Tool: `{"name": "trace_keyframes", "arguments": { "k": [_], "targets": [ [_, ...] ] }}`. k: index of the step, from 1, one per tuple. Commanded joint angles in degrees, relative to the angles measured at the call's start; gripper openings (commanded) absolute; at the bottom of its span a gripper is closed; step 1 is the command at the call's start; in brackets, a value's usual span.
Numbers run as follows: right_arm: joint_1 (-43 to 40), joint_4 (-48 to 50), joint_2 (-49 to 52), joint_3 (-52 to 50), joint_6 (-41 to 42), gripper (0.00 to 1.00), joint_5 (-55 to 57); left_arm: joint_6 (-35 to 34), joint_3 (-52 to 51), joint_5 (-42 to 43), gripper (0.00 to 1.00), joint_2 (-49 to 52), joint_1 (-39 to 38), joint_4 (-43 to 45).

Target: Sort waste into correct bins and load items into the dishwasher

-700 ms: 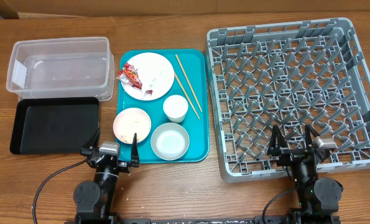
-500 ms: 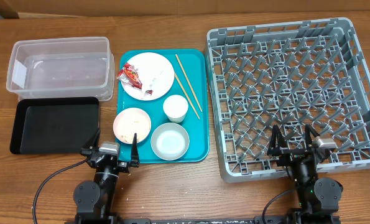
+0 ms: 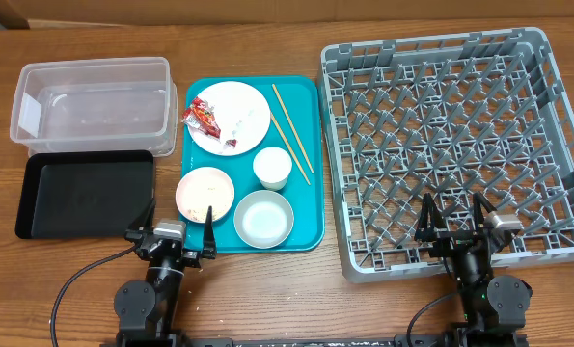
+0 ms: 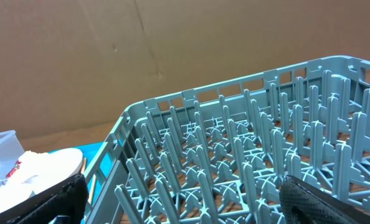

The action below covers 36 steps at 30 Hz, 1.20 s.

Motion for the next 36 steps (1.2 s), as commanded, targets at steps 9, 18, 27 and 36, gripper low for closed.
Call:
{"name": "trace_keyframes", "arguments": {
  "k": [9,18,27,36],
  "targets": [
    [0.3,0.2,-0.5,-0.6,0.2,1.0,-0.3,0.5,-0.4,0.8,1.0,-0.6,0.3,0.2],
    [0.3,0.2,-0.5,-0.6,0.2,1.0,-0.3,0.5,-0.4,0.8,1.0,-0.6,0.3,0.2],
    [0.3,0.2,-0.5,-0.6,0.2,1.0,-0.3,0.5,-0.4,0.6,1.0,-0.6,0.3,0.2],
    [0.3,1.6,-0.5,-0.6,0.2,1.0,-0.4,0.5,-0.4,1.0,1.0,-0.6,0.3,6.1]
  ]
}}
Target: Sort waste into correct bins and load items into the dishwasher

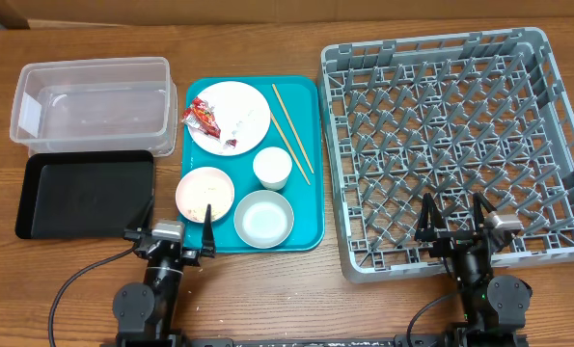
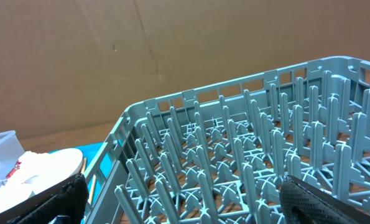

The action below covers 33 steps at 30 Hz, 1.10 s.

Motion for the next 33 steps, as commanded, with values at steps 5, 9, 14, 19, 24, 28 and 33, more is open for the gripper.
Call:
{"name": "trace_keyframes", "arguments": {
  "k": [5,9,14,19,24,28,33],
  "targets": [
    [0.3,5.5,-0.5,0.9,0.2,1.0,-3.5,-1.6,0.6,4.4,1.0,-0.6,0.3,4.2],
    [0.3,5.5,-0.5,3.2,0.2,1.0,-5.5,-1.6,2.9,4.8,1.0,-0.6,0.3,3.8],
    [0.3,4.8,-0.5,6.5,0.2,1.0,-6.5,-0.4,8.3,4.8,1.0,-0.5,0.3,-3.6],
    [0.3,1.5,-0.5,10.0,-0.1,1.0,-7.0,1.2,11.7,4.8,1.0,-0.5,0.3,-7.6],
    [0.3,-1.5,-0.4,12.6,0.0,1.0,-7.2,1.2,13.0,4.8,1.0,-0.5,0.3,-9.2],
    [0.3,-4.0,-0.4,14.3,0.0,1.0,-7.2,1.2,14.0,4.8,1.0,1.6,0.3,-9.2],
    [0.3,-5.5,1.5,15.8,0.0,1.0,-7.2,1.2,19.4,4.8,1.0,10.7,0.3,-9.2]
  ]
}}
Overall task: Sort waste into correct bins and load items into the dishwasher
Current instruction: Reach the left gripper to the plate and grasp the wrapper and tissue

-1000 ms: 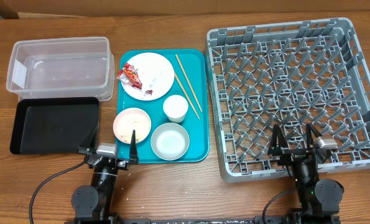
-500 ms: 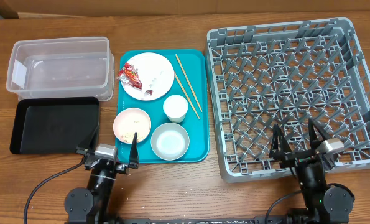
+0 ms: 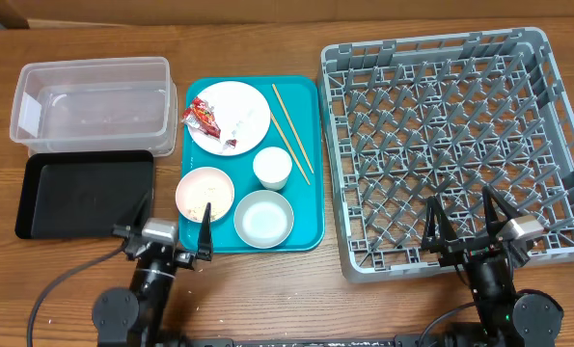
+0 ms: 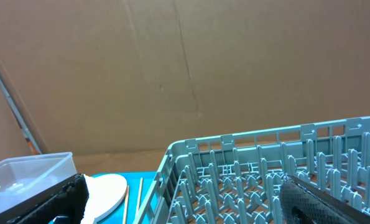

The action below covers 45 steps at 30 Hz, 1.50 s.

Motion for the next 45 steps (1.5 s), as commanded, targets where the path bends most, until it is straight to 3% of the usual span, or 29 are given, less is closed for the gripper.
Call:
{"name": "trace_keyframes", "arguments": {
  "k": [1,7,19,22,27,32,36,40,45],
  "targets": [
    [0.3,0.0,2.2,2.8,0.0,1.0,-0.3,1.0,5.9,0.8,1.0,7.0,0.3,0.1],
    [0.3,-2.9,10.6,9.5,0.0,1.0,-0.5,2.9,20.7,3.1,1.0,25.5,0.3,-4.5],
    [0.3,-25.9,39.6,39.1,-0.4,1.0,-0.5,3.0,76.8,3.0,1.0,70.8,0.3,-50.1],
    [0.3,-30.0,44.3,43.7,-0.4,1.0,-0.4,2.7,86.5,3.2,1.0,78.3,0.3,-56.3],
    [0.3,-30.5,48.5,44.9,-0.4,1.0,-0.5,2.4,88.4,2.5,1.0,84.3,0.3,-55.3],
    [0.3,-31.1,50.1,44.9,-0.4,1.0,-0.5,2.4,88.4,11.2,1.0,91.2,-0.4,-53.3],
    [0.3,-32.4,50.1,44.9,-0.4,1.0,-0.5,-14.7,88.5,1.0,0.97,96.0,-2.9,-50.5],
    [0.3,-34.2,50.1,44.9,-0.4,1.0,-0.5,-21.3,88.5,-5.7,0.99,101.0,-5.4,-47.0],
    [0.3,-35.2,50.2,44.9,-0.4,1.0,-0.5,-24.4,88.5,-13.3,1.0,107.2,-6.5,-43.0]
  ]
}}
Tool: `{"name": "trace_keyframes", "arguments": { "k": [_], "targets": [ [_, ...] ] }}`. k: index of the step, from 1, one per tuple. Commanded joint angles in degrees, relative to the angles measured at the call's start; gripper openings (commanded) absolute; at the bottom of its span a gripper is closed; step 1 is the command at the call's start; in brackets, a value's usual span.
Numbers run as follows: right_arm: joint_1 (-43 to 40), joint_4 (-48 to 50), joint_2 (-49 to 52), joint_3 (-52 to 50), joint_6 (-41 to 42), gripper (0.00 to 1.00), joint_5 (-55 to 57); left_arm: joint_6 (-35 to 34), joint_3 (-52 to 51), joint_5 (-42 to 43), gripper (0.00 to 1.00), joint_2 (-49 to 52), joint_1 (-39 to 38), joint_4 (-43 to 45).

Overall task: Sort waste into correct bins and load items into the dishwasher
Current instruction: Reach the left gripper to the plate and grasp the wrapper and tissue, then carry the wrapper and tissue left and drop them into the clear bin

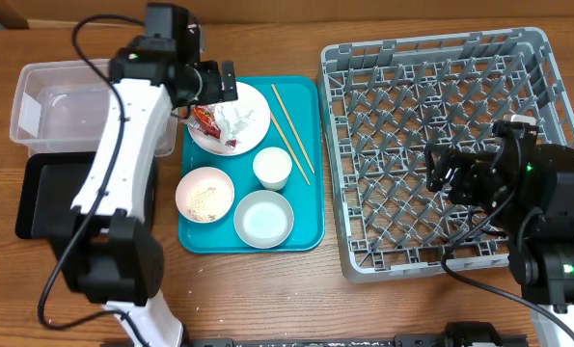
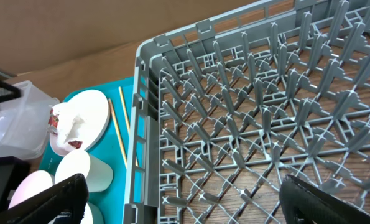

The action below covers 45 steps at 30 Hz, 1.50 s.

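A teal tray (image 1: 306,145) holds a white plate (image 1: 256,100) with a red wrapper (image 1: 205,120) and a crumpled napkin (image 1: 234,120). It also holds two chopsticks (image 1: 291,130), a white cup (image 1: 272,167), a pink bowl (image 1: 205,193) and a pale blue bowl (image 1: 263,218). My left gripper (image 1: 209,85) hangs over the plate's left edge, just above the wrapper, and looks open. My right gripper (image 1: 449,178) is open above the grey dish rack (image 1: 441,96), holding nothing. In the right wrist view the rack (image 2: 265,106), plate (image 2: 91,106), chopsticks (image 2: 117,130) and cup (image 2: 88,171) show.
A clear plastic bin (image 1: 36,106) stands at the far left, partly hidden by my left arm. A black tray (image 1: 50,193) lies in front of it. The rack fills the right half of the wooden table (image 1: 267,289).
My left arm was low at the table's front edge and now reaches over the plate with the wrapper. My right arm has risen and now hovers over the rack's right front part. No object has moved.
Both arms sat low at the front edge with open grippers for the first two moments. Then both had shifted slightly and the right wrist camera pointed higher. Now the left gripper is over the plate and the right one above the rack.
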Motion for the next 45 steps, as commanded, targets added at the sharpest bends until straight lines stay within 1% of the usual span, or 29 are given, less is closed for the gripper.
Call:
{"name": "trace_keyframes", "arguments": {
  "k": [1,7,11,16,18,20,21,22,23,24,26,29,30,33,35,36,39,41,45],
  "targets": [
    [0.3,-0.4,-0.2,1.8,-0.4,1.0,-0.1,-4.0,1.4,-6.9,1.0,4.8,-0.4,2.0],
    [0.3,-1.7,1.6,1.7,-0.4,1.0,-0.1,-3.7,1.4,-6.9,1.0,12.6,-0.4,6.0],
    [0.3,-2.3,3.2,1.7,-0.4,1.0,-0.1,-3.7,1.3,-6.6,1.0,16.3,-0.5,7.3],
    [0.3,-2.3,4.5,1.7,-0.4,1.0,-0.1,-1.2,1.3,-5.8,1.0,20.4,-2.3,8.1],
    [0.3,-2.3,4.6,1.7,-0.4,1.0,-0.1,-1.2,1.3,-5.8,0.98,21.8,-2.7,8.1],
    [0.3,-2.3,4.6,1.7,-0.4,1.0,-0.1,-1.2,1.3,-5.8,0.88,22.7,-2.8,8.1],
    [0.3,-2.3,4.6,1.7,-0.4,1.0,-0.1,-1.2,1.3,-5.8,0.72,23.1,-2.8,8.0],
    [0.3,-2.3,4.6,1.7,-0.4,1.0,-0.1,-1.2,1.3,-5.8,0.43,23.1,-2.8,7.9],
    [0.3,-2.3,4.6,1.7,-0.4,1.0,-0.1,-1.2,1.3,-5.8,0.31,23.1,-2.8,7.9],
    [0.3,-2.3,4.6,1.7,-0.4,1.0,-0.1,-1.2,1.4,-5.7,0.04,23.1,-2.8,7.6],
    [0.3,-2.3,4.6,1.7,-0.4,1.0,-0.1,-1.2,1.7,-5.1,0.04,22.9,-2.8,6.7],
    [0.3,-2.3,4.6,1.7,-0.4,1.0,-0.1,-1.2,6.5,-4.8,0.04,22.8,-2.8,0.8],
    [0.3,-2.3,4.6,1.7,-0.4,1.0,-0.1,-1.2,12.1,-3.5,0.04,22.6,-2.5,-4.5],
    [0.3,-2.3,4.6,1.7,-0.4,1.0,-0.1,-1.2,22.6,-1.9,0.04,22.0,-1.7,-12.7],
    [0.3,-2.3,4.6,1.7,-0.4,1.0,-0.1,-1.2,34.8,-0.7,0.04,21.3,-0.1,-20.9],
    [0.3,-2.3,4.6,1.7,-0.4,1.0,-0.1,-1.2,36.9,-0.7,0.04,21.2,0.2,-22.2],
    [0.3,-2.3,4.6,1.7,-0.4,1.0,-0.1,-1.2,48.5,-0.8,0.04,21.0,3.2,-29.4],
    [0.3,-2.3,4.6,1.7,-0.4,1.0,-0.1,-1.2,51.3,-1.8,0.04,21.0,5.7,-31.7],
    [0.3,-2.2,4.6,1.7,-0.3,1.0,-0.1,-2.8,49.3,-3.1,0.04,21.8,12.2,-32.1]
  ]
}}
